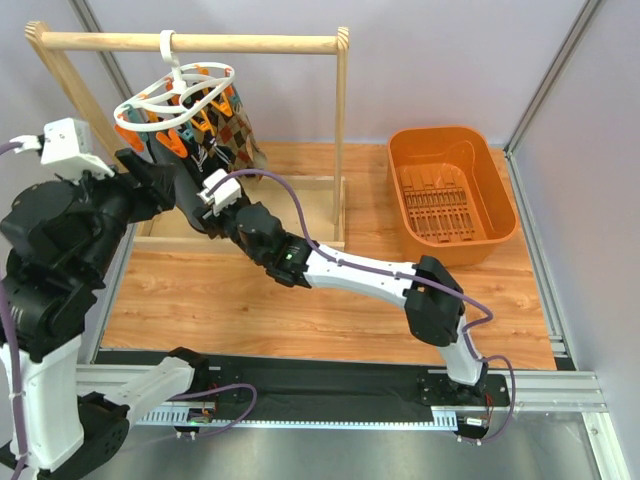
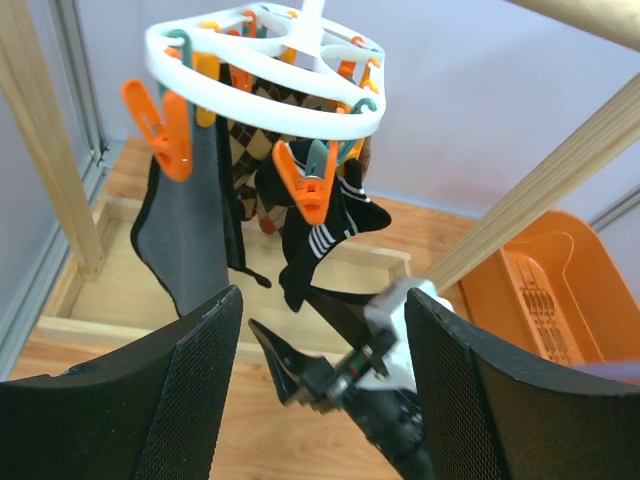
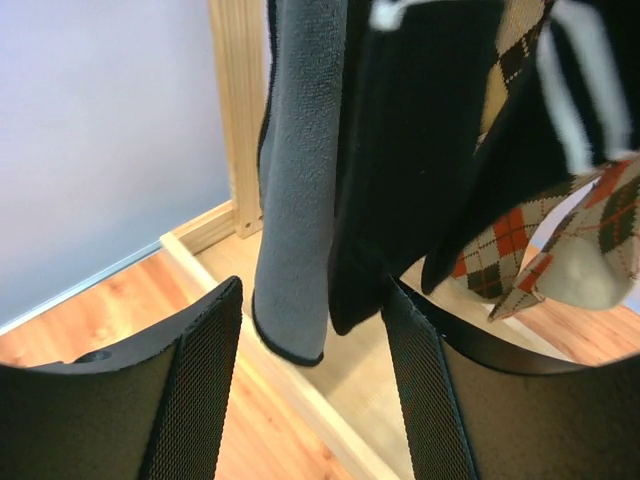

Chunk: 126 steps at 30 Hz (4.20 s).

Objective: Remove the socks clipped to the hanger

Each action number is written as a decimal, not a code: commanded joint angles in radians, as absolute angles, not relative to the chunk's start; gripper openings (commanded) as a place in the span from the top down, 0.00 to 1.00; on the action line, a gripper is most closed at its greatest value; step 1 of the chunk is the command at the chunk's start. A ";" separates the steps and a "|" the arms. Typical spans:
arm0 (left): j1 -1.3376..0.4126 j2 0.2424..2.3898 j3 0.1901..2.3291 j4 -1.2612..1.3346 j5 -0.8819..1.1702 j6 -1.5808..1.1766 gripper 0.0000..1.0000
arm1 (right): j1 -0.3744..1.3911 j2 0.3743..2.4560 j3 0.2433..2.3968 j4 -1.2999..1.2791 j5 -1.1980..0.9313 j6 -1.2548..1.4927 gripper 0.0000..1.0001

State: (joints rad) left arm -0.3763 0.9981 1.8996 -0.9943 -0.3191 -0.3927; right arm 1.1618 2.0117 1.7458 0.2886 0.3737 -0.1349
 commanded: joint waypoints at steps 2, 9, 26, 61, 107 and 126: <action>-0.370 0.943 1.882 -0.989 -0.334 -0.348 0.26 | 1.158 2.121 1.899 0.351 0.515 -0.205 0.40; -0.370 0.928 1.891 -1.006 -0.298 -0.328 0.26 | 1.158 2.212 1.991 0.411 0.638 -0.304 0.44; -0.370 1.064 2.035 -1.037 -0.204 -0.325 0.33 | 1.235 1.919 1.667 0.477 0.566 -0.305 1.00; -0.370 1.304 2.063 -0.985 -0.382 -0.494 0.34 | 1.267 1.801 1.580 0.517 0.564 -0.396 1.00; -0.370 1.287 2.013 -0.937 -0.436 -0.453 0.36 | 1.267 1.807 1.531 0.588 0.589 -0.483 1.00; -0.468 1.393 2.204 -1.126 -0.659 -0.554 0.39 | 1.269 1.810 1.536 0.594 0.587 -0.485 1.00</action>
State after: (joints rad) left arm -0.4591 1.3869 2.1658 -1.0904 -0.5751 -0.5209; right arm 1.2621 1.8420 1.5192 0.5365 0.5758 -0.4702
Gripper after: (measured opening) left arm 0.609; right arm 0.007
